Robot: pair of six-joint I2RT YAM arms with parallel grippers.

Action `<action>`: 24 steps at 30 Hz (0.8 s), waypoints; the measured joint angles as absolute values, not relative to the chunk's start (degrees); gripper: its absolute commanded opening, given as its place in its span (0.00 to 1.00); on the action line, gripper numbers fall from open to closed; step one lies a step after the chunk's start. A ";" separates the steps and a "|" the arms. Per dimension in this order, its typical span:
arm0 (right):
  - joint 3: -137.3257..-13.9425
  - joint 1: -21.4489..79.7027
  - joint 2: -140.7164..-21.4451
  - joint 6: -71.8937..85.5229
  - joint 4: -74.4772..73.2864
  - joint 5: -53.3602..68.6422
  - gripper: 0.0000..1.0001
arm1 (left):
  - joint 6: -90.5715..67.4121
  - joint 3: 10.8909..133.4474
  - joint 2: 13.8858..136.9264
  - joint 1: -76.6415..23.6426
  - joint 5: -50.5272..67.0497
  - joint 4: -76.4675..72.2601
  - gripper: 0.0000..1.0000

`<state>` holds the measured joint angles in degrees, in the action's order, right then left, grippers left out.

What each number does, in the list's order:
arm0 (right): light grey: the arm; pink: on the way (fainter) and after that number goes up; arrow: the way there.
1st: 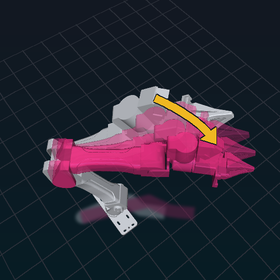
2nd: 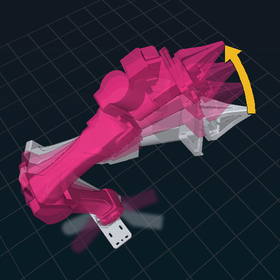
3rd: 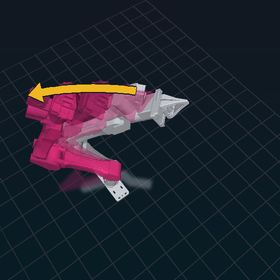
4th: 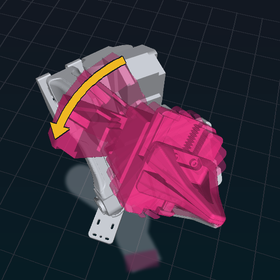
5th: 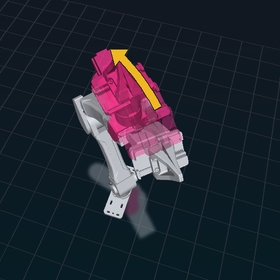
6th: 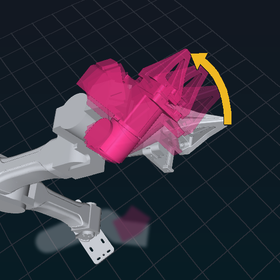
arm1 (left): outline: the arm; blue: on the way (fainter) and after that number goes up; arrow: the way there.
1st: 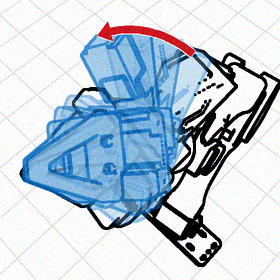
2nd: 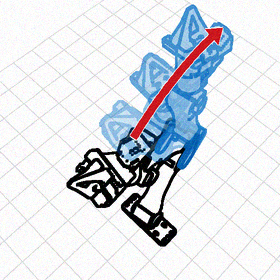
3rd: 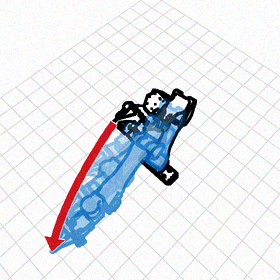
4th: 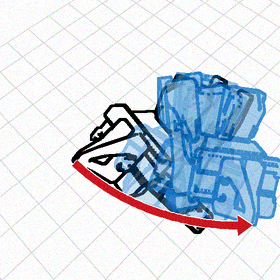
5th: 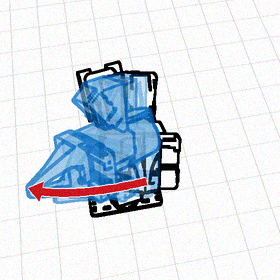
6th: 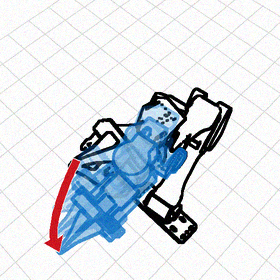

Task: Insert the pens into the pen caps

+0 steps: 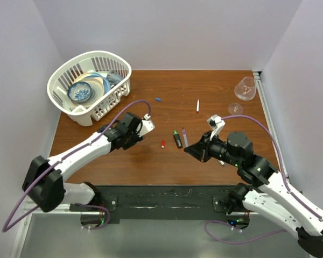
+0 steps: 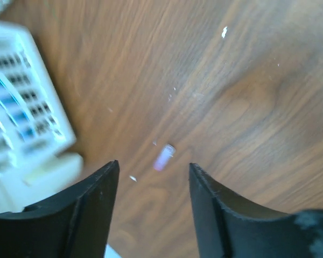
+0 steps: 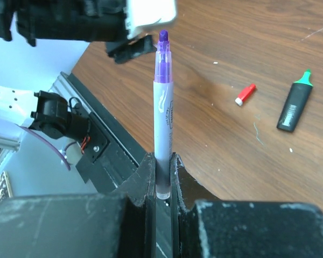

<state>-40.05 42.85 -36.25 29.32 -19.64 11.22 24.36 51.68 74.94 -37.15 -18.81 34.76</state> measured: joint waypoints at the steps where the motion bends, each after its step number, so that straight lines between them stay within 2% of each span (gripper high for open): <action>1: -40.05 42.87 -35.29 29.28 -20.23 10.94 0.00 | 26.72 51.44 74.08 -37.10 -18.02 34.48 0.57; 6: -40.77 42.87 -32.38 28.75 -23.05 9.47 0.00 | 36.47 51.20 76.79 -31.81 -11.00 34.33 0.59; 10: -42.19 42.87 -32.18 27.75 -25.39 8.27 0.00 | 40.99 49.91 78.02 -26.63 -8.54 34.63 0.56; 24: -43.16 42.87 -32.84 25.76 -28.82 6.31 0.00 | 47.20 48.58 83.37 -23.16 -5.74 34.37 0.54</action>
